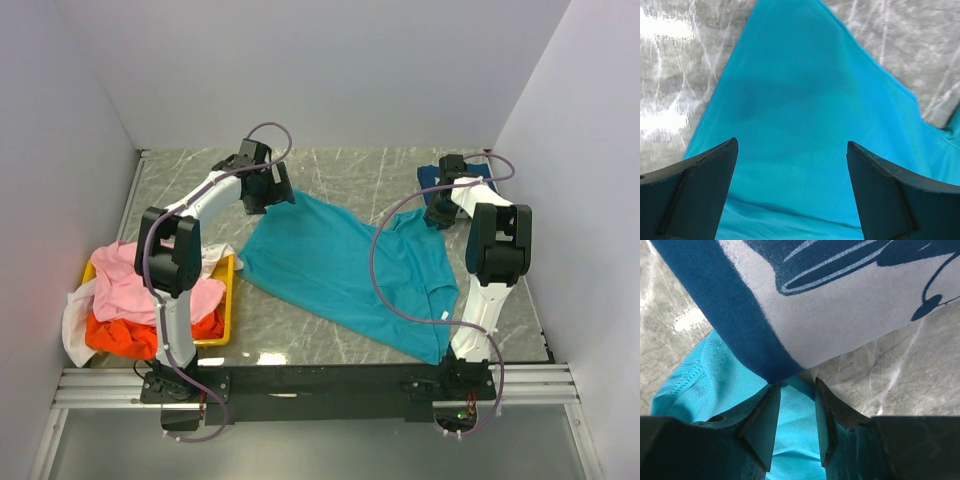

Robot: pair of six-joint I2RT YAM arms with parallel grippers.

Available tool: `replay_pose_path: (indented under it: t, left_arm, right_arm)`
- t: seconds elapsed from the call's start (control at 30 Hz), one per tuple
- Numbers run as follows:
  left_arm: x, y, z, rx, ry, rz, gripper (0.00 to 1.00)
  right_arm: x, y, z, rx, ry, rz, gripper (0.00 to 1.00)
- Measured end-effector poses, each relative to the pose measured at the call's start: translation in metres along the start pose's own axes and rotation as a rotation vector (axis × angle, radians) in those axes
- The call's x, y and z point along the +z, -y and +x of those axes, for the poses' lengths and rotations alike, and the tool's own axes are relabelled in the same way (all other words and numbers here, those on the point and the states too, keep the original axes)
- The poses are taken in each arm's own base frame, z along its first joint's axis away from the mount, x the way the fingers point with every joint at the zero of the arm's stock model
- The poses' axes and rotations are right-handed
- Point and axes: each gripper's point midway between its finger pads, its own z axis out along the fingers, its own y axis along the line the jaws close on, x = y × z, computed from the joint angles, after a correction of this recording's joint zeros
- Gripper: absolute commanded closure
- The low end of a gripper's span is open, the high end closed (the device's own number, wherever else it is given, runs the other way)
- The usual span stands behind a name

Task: Fold and stack the t-shirts
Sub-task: Fold the tshirt

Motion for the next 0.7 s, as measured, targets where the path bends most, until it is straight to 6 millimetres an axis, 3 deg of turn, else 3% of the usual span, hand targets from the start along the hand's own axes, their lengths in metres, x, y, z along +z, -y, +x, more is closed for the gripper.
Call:
replay_pose_path:
  t: [0.03,0.17,0.27,0.5,0.7]
  left_arm:
    - [0.003,-0.001,0.001,0.001,-0.003,-0.003,0.05]
    - [0.020,-0.007,-0.002,0.016,-0.004,-0.030,0.09]
    - [0.034,-0.009,-0.011,0.023,0.015,-0.043,0.17]
    - [0.064,-0.011,-0.039,0.047,0.090,-0.059,0.31]
    - [0.081,-0.015,-0.059,0.086,0.167,-0.071,0.35]
  right_arm:
    - [0.000,0.001,0.000,-0.002,0.001,0.002,0.60]
    - [0.000,0.003,-0.002,-0.016,0.009,0.014,0.80]
    - [0.000,0.004,-0.004,-0.026,0.013,0.017,0.92]
    - [0.000,0.002,-0.003,-0.033,0.010,0.009,0.97]
    - [0.001,0.000,0.000,-0.033,0.001,-0.007,0.99]
